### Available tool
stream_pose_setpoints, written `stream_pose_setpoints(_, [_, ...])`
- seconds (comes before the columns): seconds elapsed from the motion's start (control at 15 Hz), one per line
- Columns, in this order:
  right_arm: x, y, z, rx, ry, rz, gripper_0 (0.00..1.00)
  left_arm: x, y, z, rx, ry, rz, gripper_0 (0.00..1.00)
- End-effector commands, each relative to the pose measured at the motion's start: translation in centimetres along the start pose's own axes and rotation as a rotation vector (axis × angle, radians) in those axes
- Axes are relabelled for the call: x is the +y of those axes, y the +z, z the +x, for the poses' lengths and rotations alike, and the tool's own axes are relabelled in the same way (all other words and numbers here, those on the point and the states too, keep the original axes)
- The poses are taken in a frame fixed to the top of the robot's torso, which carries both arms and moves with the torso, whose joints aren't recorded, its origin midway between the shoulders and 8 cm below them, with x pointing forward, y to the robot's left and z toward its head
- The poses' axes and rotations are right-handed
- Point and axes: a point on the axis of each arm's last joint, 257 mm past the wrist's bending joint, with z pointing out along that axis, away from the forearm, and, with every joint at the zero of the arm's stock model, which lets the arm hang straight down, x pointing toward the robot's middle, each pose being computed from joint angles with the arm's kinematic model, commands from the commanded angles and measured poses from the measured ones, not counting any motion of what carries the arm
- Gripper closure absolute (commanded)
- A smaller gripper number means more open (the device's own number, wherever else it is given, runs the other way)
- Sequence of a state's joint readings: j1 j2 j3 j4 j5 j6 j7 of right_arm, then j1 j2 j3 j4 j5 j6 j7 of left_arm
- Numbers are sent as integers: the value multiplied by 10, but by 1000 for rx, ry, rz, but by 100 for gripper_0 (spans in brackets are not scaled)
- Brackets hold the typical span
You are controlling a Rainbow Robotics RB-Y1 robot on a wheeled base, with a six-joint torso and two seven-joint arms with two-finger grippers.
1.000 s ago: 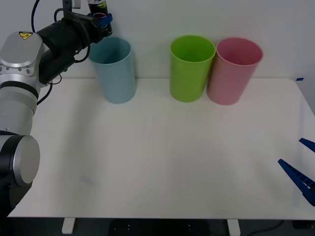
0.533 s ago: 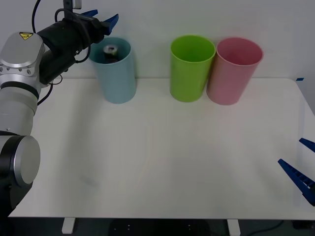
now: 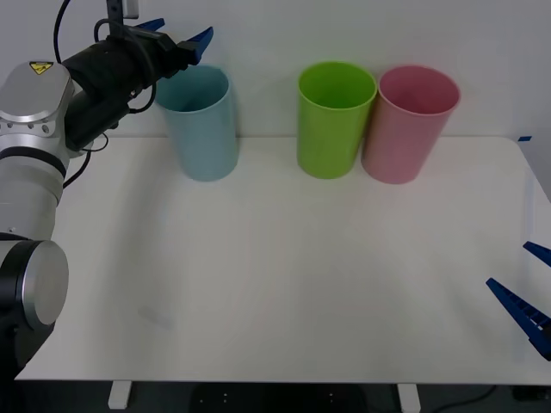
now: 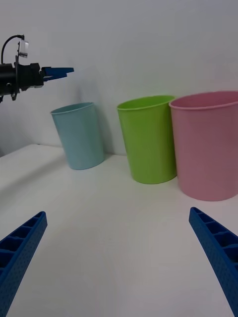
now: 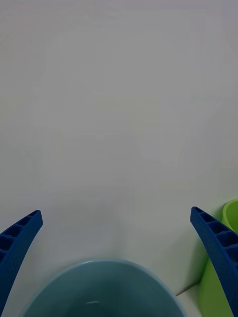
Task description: Grasp the object on the table and drop it into the matching bin: aluminum can to the light blue bin, PET bottle to the pink bin.
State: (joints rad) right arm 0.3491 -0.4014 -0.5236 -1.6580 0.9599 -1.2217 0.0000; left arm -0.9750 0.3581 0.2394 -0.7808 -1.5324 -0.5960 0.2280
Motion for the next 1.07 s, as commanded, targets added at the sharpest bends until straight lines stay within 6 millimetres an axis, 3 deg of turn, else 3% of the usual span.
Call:
stream_pose_setpoints(0.07, [0, 0, 0, 0, 0, 0, 0, 4, -11, 5, -6, -28, 27, 0])
stream_pose_setpoints(0.27, [0, 0, 0, 0, 0, 0, 0, 13, -29, 9, -7, -44, 58, 0])
stream_pose_setpoints(0.53, [0, 0, 0, 0, 0, 0, 0, 10, -54, 16, -19, -62, 105, 0])
stream_pose_setpoints(1.07, [0, 0, 0, 0, 0, 0, 0, 22, -156, 36, -45, -47, 136, 0])
